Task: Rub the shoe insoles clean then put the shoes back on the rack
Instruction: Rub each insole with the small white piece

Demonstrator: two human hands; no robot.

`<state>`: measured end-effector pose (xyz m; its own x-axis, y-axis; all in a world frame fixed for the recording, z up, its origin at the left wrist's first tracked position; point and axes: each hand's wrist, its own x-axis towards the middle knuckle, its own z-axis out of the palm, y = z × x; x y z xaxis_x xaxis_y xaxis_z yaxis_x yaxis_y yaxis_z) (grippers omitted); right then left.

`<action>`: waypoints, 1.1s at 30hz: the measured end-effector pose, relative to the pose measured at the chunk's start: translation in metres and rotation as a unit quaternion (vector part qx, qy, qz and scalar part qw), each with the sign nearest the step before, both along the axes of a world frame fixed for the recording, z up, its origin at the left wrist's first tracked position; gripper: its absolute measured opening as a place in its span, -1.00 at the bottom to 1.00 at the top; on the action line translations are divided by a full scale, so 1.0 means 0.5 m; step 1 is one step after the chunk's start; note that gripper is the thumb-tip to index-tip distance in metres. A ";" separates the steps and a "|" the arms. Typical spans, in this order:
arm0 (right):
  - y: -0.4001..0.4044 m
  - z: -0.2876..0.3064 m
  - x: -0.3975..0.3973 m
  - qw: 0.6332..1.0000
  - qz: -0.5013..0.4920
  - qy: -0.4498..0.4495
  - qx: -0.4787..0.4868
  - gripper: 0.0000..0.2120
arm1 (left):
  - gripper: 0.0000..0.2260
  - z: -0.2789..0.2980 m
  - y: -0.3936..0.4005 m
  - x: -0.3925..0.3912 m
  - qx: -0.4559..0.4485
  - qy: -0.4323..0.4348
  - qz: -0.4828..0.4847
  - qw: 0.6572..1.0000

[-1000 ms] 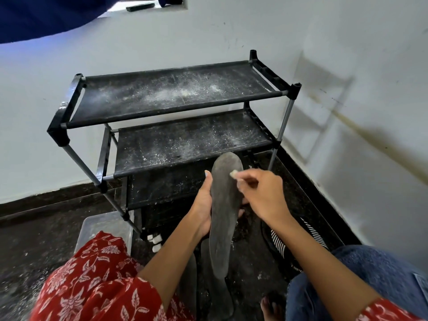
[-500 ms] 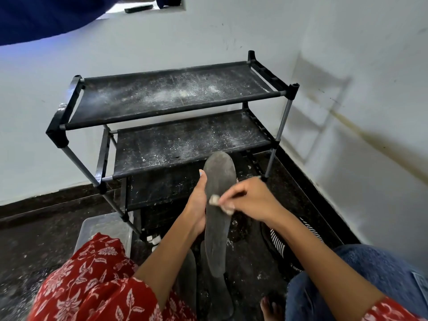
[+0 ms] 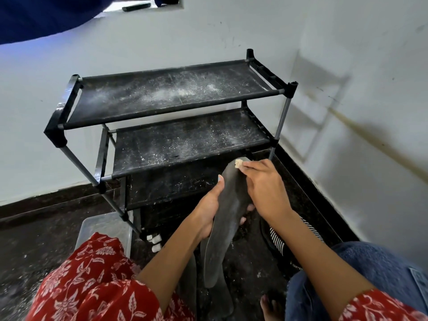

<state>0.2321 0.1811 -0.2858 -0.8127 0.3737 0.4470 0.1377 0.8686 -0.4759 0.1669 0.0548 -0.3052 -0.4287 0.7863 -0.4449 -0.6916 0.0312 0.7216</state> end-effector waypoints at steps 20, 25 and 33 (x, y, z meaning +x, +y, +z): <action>-0.056 -0.004 0.003 0.989 0.096 -0.101 -0.056 -0.86 | -0.38 -0.012 -0.016 -0.036 -0.068 -0.014 0.112 0.991; -0.068 0.023 0.013 0.955 0.138 -0.215 -0.151 -0.87 | -0.27 -0.013 -0.018 -0.044 -0.022 -0.060 0.160 0.985; -0.058 0.014 0.006 0.984 0.050 -0.001 -0.171 -0.81 | -0.35 0.007 -0.018 -0.048 -0.026 -0.041 0.180 0.983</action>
<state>0.2349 0.1522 -0.2786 -0.8541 0.4203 0.3063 0.0617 0.6668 -0.7427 0.1431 0.0457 -0.3018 -0.6351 0.5664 -0.5252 -0.7209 -0.1905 0.6663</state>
